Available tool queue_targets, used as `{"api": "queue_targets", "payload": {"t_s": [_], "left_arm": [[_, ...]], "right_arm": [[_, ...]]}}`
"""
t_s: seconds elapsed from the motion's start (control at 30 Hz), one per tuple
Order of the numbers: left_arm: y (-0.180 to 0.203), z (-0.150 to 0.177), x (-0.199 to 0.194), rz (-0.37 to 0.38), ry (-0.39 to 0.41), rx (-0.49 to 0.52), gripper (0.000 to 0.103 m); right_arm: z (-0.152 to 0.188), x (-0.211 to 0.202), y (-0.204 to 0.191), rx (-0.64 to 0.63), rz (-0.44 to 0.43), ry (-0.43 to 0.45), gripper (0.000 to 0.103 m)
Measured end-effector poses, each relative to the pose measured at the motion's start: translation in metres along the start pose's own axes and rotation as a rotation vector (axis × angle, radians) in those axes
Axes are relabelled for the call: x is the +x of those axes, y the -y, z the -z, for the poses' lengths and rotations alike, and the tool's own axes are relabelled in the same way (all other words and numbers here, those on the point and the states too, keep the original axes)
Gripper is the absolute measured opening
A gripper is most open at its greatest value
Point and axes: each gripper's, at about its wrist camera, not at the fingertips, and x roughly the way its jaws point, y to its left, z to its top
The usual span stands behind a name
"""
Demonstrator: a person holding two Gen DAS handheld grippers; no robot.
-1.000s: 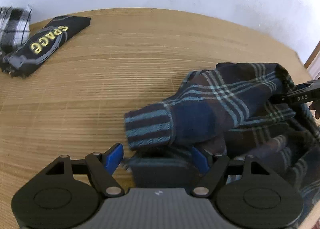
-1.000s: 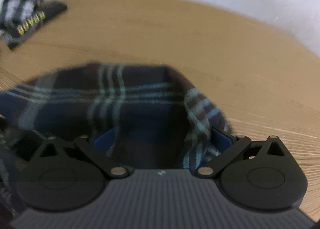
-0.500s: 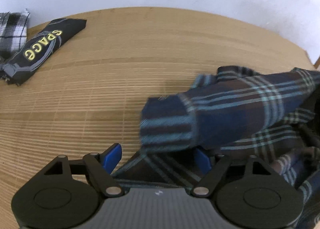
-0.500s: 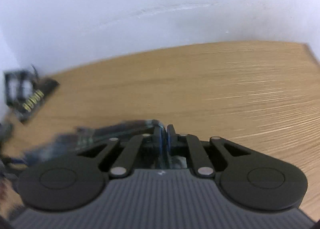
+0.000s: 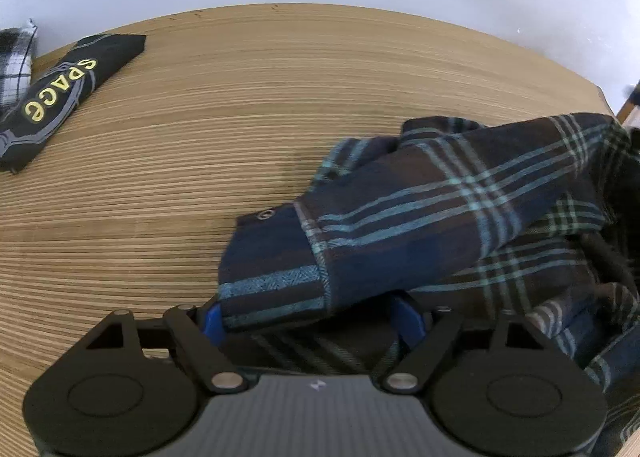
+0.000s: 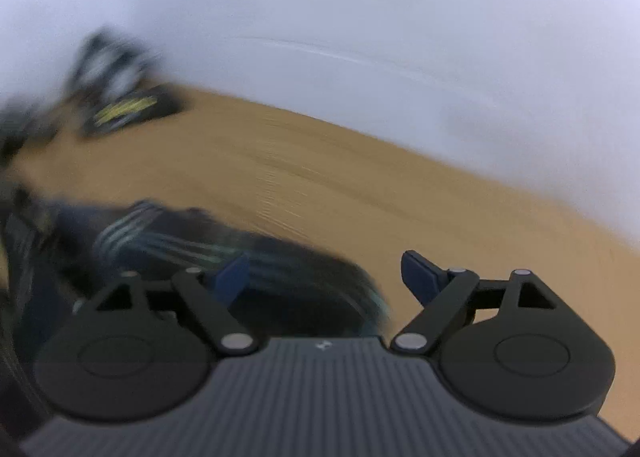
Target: Fold clothes
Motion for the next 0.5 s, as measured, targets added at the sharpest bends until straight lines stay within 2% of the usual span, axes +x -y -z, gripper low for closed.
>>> {"api": "queue_targets", "payload": {"t_s": [0.03,0.1,0.17,0.23,0.27,0.33,0.43,0.5], "left_arm": [[0.001,0.002,-0.001,-0.002,0.003,-0.001,0.084],[0.003,0.005,-0.004,-0.007,0.008,-0.002,0.084],[0.005,0.009,-0.006,-0.012,0.013,-0.003,0.084],[0.008,0.012,-0.01,-0.03,0.02,0.004,0.084],[0.009,0.013,-0.012,-0.042,0.025,0.01,0.084],[0.011,0.014,-0.017,-0.065,0.041,0.025,0.084],[0.012,0.012,-0.021,-0.078,0.063,0.037,0.084],[0.014,0.005,-0.017,-0.062,0.064,0.045,0.084]], "right_arm": [[-0.011,0.029,-0.002,-0.071,-0.043,-0.025,0.085],[-0.022,0.071,-0.02,-0.136,-0.113,-0.116,0.085],[-0.028,0.113,-0.03,-0.156,-0.16,-0.219,0.077],[-0.025,0.125,-0.033,-0.095,-0.2,-0.277,0.015],[-0.026,0.122,-0.033,-0.061,-0.19,-0.259,0.012],[-0.035,0.089,-0.021,0.02,-0.159,-0.131,0.01],[-0.038,0.014,0.001,0.236,-0.095,0.052,0.009],[-0.032,-0.031,0.016,0.327,-0.023,0.122,0.009]]}}
